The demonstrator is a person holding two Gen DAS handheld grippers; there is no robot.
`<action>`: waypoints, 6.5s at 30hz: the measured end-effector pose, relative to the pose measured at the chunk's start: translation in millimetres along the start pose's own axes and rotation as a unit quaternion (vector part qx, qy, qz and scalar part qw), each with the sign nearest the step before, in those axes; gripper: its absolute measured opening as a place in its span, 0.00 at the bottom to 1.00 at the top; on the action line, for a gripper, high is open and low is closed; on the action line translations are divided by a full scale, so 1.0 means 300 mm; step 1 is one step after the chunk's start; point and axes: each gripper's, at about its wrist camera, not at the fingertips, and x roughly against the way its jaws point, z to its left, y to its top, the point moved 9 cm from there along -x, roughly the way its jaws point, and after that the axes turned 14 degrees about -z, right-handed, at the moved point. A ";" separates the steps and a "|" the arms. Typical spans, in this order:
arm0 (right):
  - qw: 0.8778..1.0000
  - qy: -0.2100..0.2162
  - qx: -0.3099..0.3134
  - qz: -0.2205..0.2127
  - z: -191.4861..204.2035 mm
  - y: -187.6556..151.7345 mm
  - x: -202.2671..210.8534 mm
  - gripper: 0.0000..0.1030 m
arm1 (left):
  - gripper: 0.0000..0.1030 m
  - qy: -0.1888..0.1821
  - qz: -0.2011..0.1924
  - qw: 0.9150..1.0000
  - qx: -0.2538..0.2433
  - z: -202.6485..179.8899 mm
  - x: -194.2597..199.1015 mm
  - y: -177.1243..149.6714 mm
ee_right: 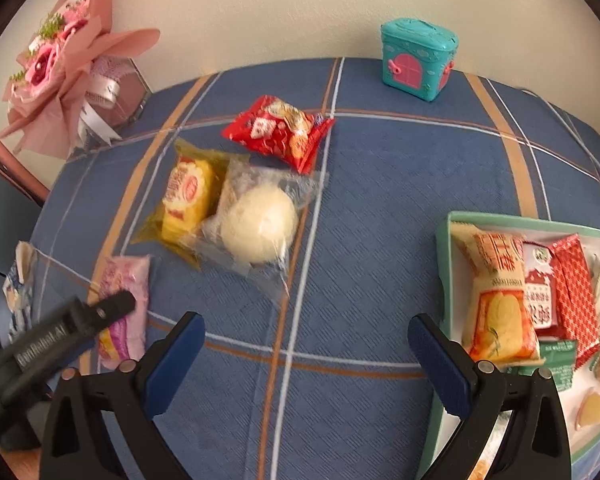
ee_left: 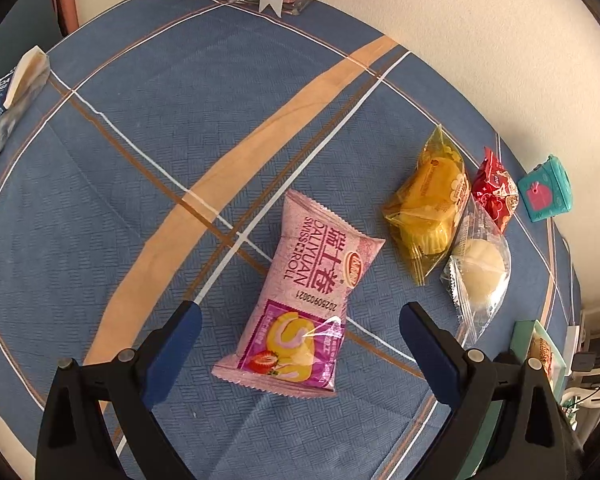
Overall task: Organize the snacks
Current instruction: 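Withdraw both tools from the tray toward the remaining snacks, then grasp bagged bun with right tool while left tool grasps pink swiss roll pack, then carry bun into the tray with right tool while left tool carries swiss roll pack, then open right tool on bun while left tool releases swiss roll pack, then withdraw both tools from the tray toward the yellow cake and red candy bag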
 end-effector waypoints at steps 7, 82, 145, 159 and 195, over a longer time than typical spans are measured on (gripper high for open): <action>0.997 0.038 -0.069 0.003 0.014 0.073 -0.058 0.96 | 0.95 -0.013 0.009 1.000 0.026 0.006 -0.049 0.010; 0.998 -0.011 0.022 0.054 0.070 -0.181 -0.023 0.48 | 0.38 -0.030 0.000 0.998 -0.056 -0.139 0.034 -0.010; 0.951 -0.129 -0.275 -0.054 -0.921 -0.021 0.405 0.49 | 0.38 -0.156 -0.055 0.928 -0.333 -1.046 0.380 -0.424; 0.959 -0.119 -0.254 -0.027 -0.884 -0.040 0.323 0.49 | 0.39 -0.143 -0.030 0.918 -0.369 -1.119 0.279 -0.519; 0.963 -0.129 -0.236 0.005 -0.923 -0.068 0.296 0.61 | 0.52 -0.136 -0.001 0.922 -0.363 -1.104 0.238 -0.537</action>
